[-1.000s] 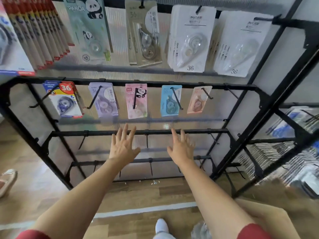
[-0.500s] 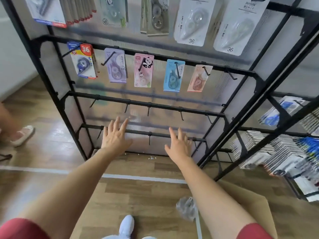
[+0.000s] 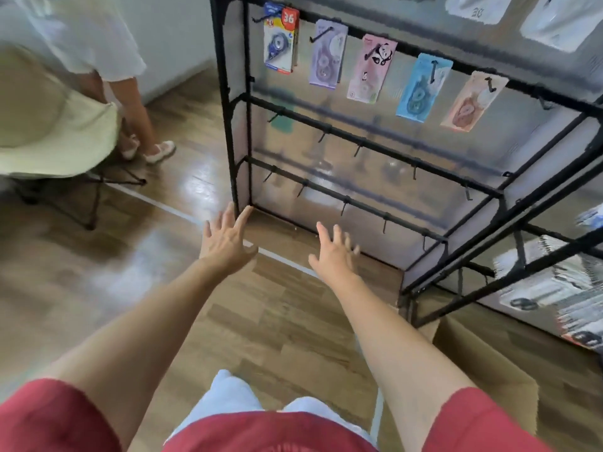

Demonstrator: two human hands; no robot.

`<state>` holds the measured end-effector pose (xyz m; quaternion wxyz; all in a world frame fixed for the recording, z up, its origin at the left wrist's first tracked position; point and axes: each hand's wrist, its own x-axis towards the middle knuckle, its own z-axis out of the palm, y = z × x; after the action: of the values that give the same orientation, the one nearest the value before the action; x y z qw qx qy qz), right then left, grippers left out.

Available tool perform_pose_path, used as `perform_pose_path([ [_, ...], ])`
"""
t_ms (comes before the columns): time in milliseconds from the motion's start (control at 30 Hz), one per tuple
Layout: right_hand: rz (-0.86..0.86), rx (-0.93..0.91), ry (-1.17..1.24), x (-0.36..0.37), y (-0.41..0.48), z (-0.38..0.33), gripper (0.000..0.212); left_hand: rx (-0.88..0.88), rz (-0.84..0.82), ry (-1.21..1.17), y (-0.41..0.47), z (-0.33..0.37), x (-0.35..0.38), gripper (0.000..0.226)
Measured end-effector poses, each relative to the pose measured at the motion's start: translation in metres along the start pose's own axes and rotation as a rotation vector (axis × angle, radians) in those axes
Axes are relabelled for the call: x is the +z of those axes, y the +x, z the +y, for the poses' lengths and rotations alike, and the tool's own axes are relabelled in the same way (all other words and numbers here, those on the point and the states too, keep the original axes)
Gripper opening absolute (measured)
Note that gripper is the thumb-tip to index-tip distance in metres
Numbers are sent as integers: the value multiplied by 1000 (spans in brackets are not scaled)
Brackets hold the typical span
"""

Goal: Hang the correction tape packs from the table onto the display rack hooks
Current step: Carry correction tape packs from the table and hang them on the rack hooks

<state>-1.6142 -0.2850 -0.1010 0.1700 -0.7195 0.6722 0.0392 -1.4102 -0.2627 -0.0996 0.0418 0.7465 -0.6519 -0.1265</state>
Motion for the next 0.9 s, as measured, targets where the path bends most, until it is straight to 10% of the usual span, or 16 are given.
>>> perform_pose_path([
  [900,-235,-769,-247,164,-117,-520,71,-967,130,-182,-295,-491,-62,77],
])
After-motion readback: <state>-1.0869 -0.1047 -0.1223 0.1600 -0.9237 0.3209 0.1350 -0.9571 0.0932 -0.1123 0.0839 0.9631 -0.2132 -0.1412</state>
